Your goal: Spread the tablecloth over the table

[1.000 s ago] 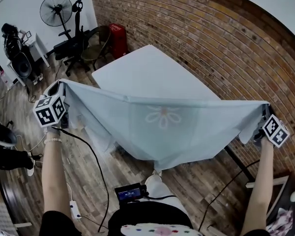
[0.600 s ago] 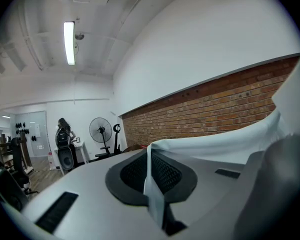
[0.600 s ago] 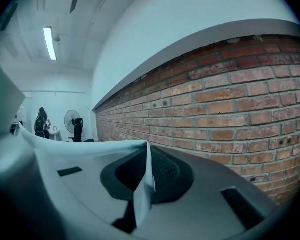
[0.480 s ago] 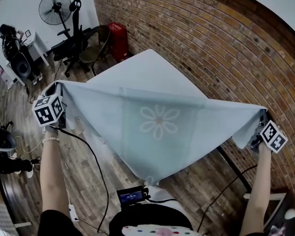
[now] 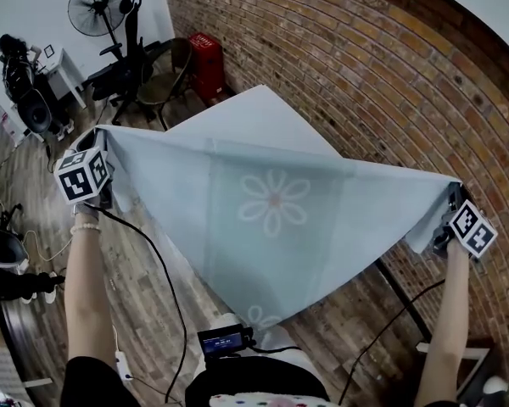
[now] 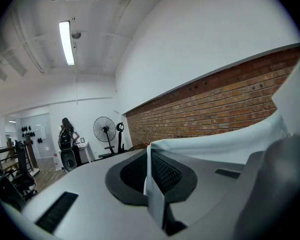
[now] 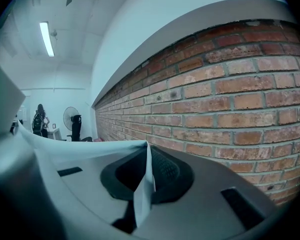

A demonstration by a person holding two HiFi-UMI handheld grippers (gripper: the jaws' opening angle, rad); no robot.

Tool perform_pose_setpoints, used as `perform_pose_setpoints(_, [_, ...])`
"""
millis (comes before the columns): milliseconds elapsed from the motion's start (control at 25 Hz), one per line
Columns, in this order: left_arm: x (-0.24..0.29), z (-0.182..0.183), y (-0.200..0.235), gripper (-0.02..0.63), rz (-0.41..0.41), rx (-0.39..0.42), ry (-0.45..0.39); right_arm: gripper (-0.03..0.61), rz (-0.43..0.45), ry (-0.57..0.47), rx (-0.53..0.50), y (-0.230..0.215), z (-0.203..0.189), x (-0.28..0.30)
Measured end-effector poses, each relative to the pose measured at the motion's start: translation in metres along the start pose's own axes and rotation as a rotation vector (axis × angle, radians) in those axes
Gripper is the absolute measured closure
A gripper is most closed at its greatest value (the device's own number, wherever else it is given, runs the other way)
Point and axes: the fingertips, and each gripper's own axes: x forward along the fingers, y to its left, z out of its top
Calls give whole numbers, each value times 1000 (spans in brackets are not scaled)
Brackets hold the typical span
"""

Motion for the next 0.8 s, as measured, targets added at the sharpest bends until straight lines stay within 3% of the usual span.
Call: perform_pose_setpoints(800, [162, 32, 4, 600, -58, 27, 2, 543, -90, 1, -59, 40, 45, 120])
